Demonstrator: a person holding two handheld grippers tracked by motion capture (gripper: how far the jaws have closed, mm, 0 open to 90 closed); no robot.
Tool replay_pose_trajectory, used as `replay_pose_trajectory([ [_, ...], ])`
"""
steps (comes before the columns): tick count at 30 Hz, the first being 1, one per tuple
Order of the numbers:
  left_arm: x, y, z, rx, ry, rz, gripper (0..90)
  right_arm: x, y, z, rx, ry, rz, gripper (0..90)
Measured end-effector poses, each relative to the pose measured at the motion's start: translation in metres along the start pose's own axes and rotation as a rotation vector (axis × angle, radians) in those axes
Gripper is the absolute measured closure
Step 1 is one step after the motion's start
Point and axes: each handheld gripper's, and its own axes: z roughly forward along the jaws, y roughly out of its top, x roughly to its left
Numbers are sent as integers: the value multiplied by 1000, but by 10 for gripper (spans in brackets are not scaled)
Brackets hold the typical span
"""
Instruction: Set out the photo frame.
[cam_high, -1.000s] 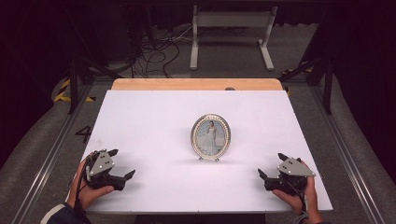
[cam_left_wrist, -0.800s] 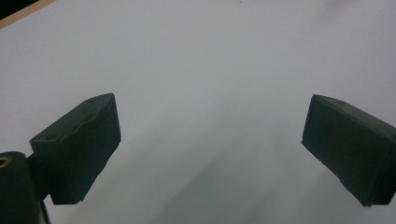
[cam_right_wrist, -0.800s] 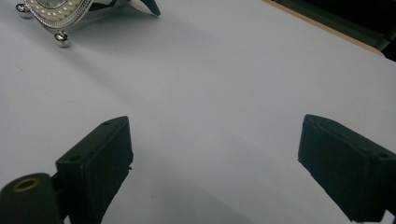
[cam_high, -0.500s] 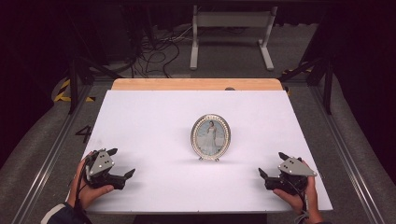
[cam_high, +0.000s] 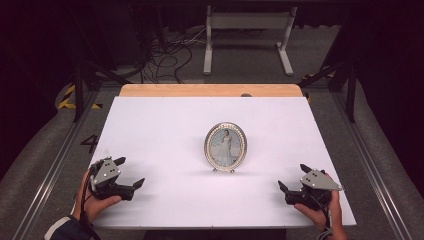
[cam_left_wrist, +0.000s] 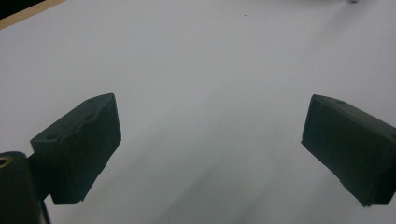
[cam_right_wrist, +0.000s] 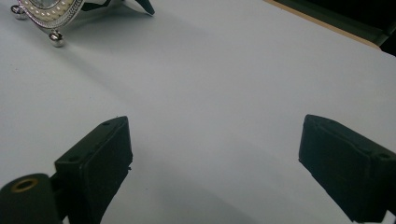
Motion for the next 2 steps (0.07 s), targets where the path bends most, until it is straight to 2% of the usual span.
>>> replay_pose_trajectory([
  [2, 0, 1, 1, 4, -2, 3, 50, 1, 0, 0, 2, 1, -9, 99],
])
